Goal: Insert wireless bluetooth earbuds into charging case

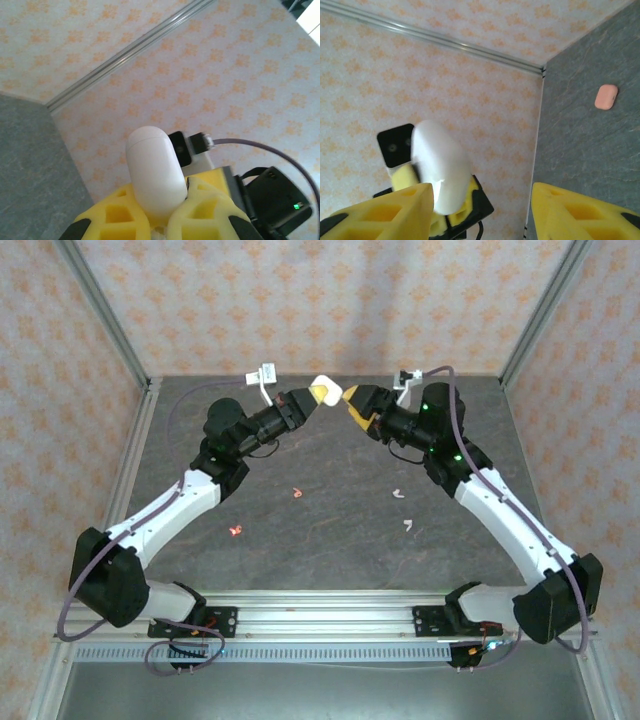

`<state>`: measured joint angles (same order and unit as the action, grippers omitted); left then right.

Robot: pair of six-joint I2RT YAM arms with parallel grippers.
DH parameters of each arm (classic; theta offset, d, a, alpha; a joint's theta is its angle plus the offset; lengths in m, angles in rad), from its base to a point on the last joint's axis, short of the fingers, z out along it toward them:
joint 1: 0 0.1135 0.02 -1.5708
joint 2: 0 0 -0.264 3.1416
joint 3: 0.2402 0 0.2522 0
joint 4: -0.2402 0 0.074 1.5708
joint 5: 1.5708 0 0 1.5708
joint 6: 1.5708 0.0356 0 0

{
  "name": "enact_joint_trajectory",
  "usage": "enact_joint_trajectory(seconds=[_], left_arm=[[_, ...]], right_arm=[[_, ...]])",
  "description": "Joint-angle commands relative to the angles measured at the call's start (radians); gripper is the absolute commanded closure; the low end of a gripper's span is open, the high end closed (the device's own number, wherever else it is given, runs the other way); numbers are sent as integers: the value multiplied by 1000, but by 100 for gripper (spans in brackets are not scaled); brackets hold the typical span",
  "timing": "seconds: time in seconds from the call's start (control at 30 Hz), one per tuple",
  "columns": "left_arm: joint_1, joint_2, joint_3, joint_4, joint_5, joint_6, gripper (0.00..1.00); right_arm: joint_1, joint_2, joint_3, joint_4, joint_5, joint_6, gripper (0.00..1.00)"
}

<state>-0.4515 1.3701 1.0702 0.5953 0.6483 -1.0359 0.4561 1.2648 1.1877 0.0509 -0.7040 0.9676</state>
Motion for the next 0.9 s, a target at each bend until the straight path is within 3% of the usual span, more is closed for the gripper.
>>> enact_joint_trajectory(seconds=[0.0, 0.37, 0.7, 0.87], left_arm=[[-3, -40, 43, 43, 32, -33, 100], [-3, -51, 27, 23, 28, -38, 100], [-3, -47, 30, 4, 23, -46, 100], [-2, -48, 26, 2, 21, -53, 100]], right_arm=[[17, 17, 39, 118, -51, 25, 45], [27, 71, 62, 223, -89, 68, 45], [31, 74, 59, 250, -83, 65, 35], [38, 90, 67, 268, -84, 69, 36]])
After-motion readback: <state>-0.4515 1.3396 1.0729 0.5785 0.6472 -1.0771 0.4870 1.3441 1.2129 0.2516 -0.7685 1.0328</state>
